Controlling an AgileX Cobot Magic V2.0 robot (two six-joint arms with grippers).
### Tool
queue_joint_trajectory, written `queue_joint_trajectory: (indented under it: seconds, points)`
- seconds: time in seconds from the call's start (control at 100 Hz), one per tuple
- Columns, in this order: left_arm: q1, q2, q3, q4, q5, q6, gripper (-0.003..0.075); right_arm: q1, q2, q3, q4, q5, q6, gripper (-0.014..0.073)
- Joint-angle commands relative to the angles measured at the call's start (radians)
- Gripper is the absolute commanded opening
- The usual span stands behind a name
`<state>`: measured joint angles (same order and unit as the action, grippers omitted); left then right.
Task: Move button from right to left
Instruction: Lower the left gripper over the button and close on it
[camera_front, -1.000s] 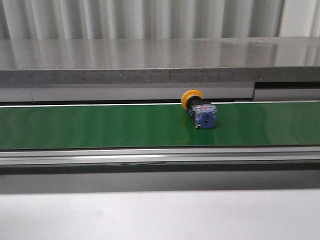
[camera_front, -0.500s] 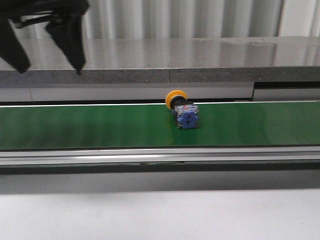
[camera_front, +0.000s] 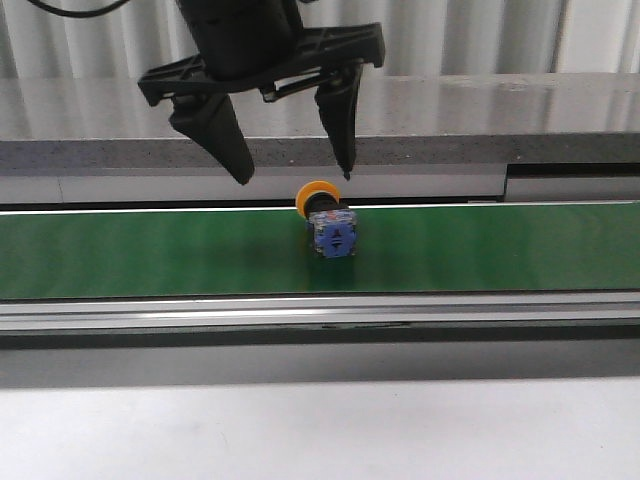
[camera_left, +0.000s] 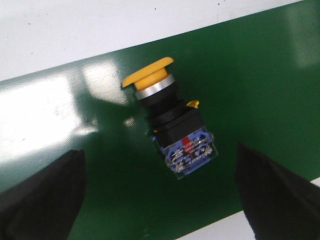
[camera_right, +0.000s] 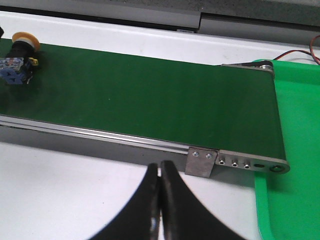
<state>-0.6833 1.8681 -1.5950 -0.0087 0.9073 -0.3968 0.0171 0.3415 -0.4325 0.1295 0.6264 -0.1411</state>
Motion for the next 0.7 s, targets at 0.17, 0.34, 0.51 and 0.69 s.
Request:
queue_joint_trajectory:
  seconds: [0.17,0.34,0.51,0.69]
  points:
    - [-0.005,0.033,-0.066,-0.057,-0.026,-0.012,0.0573,0.000,0.005,-0.023,0.003,-0.074,-0.010,-0.0067]
    - [-0.001,0.065,-0.066,-0.053,-0.015,-0.012,0.0501,0.000,0.005,-0.023,0.003,-0.074,-0.010,-0.0067]
    - [-0.001,0.088,-0.066,-0.053,-0.011,-0.018,0.0314,0.000,0.005,-0.023,0.003,-0.074,-0.010,-0.0067]
    - [-0.001,0.076,-0.067,-0.047,-0.015,-0.020,0.0116,0.000,0.005,-0.023,0.003,-0.074,-0.010,-0.0067]
